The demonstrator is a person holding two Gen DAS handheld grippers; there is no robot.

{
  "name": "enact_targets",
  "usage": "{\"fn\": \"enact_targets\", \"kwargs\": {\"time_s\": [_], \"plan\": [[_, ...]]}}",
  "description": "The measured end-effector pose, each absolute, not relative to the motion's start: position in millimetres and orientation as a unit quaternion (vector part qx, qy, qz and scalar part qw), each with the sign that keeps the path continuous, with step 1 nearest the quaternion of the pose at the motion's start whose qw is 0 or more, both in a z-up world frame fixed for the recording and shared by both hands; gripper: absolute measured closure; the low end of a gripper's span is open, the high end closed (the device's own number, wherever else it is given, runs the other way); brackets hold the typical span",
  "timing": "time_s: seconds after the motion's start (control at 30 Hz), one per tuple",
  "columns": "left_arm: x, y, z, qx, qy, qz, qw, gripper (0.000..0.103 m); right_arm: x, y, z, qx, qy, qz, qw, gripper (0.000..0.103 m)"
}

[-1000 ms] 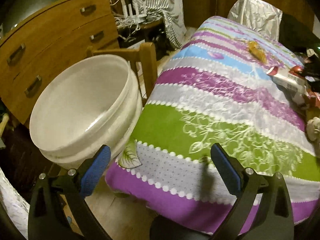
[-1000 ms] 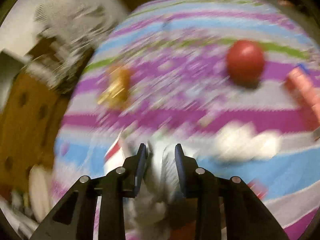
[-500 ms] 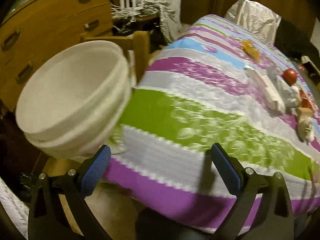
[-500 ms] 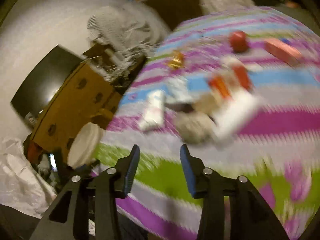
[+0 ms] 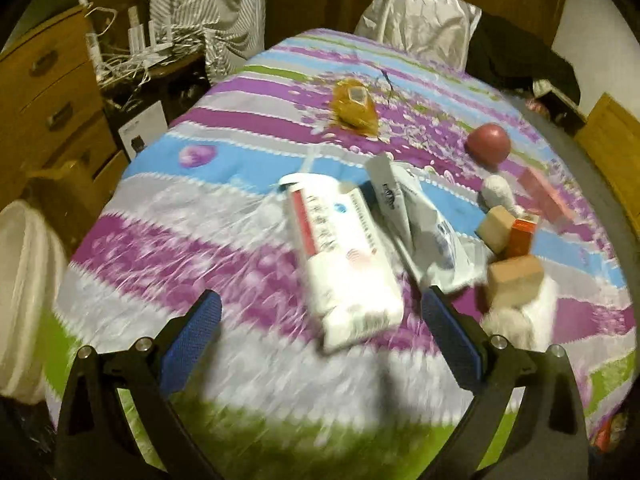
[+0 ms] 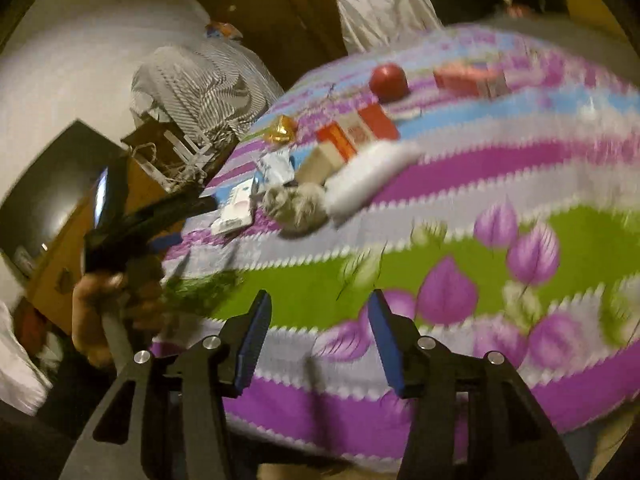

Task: Collect trash
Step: 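Move both open tools back toward the trash on the bedspread, then grasp the white medicine box with the left tool while the right tool grasps the white sachet packet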

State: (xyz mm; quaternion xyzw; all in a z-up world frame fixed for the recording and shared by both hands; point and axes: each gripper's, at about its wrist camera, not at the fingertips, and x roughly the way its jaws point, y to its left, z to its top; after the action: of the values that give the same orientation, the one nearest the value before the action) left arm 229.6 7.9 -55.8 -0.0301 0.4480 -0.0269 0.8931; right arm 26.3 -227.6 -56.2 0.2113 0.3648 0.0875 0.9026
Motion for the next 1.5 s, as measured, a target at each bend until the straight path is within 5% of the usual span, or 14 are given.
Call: {"fn": "enact_targets", "kwargs": {"time_s": [0.57,0.73,0.8,1.3,1.37,1.5], "plan": [[270,-3,-96,0.004,0.480,0.008,0.877,0.012,38,-248,-44,0.214,0.338,0.074,0.914,0.045],[254,15,-84,-0.010,0.460,0.003,0.888,0.075,46,-233,-26,0.180,0.326,0.082,0.924,0.045],[245,35,-80,-0.045,0.463,-0.011,0.885,0.087,51,-226,-20,0.163,0.323,0.088,0.928,0.045],[175,124,-76,-0.070,0.450,-0.026,0.890,0.086,244,-98,-6,-0.048,0.450,0.169,0.876,0.045],[175,128,-76,-0.083,0.442,-0.043,0.892,0.080,264,-90,-19,-0.074,0.469,0.148,0.867,0.045],[173,131,-72,-0.089,0.416,-0.046,0.904,0.030,288,-83,-44,-0.092,0.520,0.132,0.839,0.045]]}}
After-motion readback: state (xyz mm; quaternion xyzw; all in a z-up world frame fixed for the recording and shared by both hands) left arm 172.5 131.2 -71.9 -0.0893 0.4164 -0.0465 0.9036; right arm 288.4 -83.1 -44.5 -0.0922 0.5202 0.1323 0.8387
